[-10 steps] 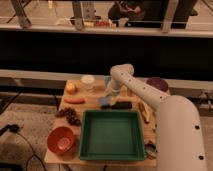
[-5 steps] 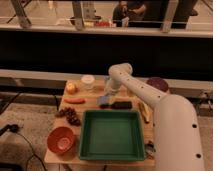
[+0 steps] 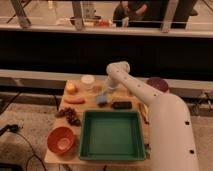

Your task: Wipe table surface with sponge

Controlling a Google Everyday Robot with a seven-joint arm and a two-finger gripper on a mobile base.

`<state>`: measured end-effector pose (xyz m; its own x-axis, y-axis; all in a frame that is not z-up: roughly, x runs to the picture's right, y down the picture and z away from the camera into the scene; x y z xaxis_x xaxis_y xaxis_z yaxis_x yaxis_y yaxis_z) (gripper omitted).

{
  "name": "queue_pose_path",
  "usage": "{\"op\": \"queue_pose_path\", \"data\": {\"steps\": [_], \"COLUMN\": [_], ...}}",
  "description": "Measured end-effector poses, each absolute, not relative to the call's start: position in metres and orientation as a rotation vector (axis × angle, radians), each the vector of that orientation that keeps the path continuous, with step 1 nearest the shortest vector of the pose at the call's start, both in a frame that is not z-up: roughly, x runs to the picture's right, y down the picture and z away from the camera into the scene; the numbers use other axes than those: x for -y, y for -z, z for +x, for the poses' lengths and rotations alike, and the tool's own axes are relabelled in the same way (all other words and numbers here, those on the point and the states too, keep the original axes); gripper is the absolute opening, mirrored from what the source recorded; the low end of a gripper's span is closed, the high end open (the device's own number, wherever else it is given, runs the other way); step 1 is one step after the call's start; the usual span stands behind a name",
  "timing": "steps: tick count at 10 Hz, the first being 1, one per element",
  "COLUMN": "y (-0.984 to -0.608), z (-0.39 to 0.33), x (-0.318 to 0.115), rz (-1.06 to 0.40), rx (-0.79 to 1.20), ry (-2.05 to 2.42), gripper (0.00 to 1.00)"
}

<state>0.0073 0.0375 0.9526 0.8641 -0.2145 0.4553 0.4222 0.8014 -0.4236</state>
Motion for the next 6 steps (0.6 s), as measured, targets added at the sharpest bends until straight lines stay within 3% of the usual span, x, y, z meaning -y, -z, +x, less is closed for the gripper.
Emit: {"op": "queue_pose_path", "data": {"steps": [6], "y": [-0.959], "z": [-0.035], "x": [-0.042], "rz": [-0.548], "rx": [0.463], "ry": [0.412], "gripper": [0.00]}}
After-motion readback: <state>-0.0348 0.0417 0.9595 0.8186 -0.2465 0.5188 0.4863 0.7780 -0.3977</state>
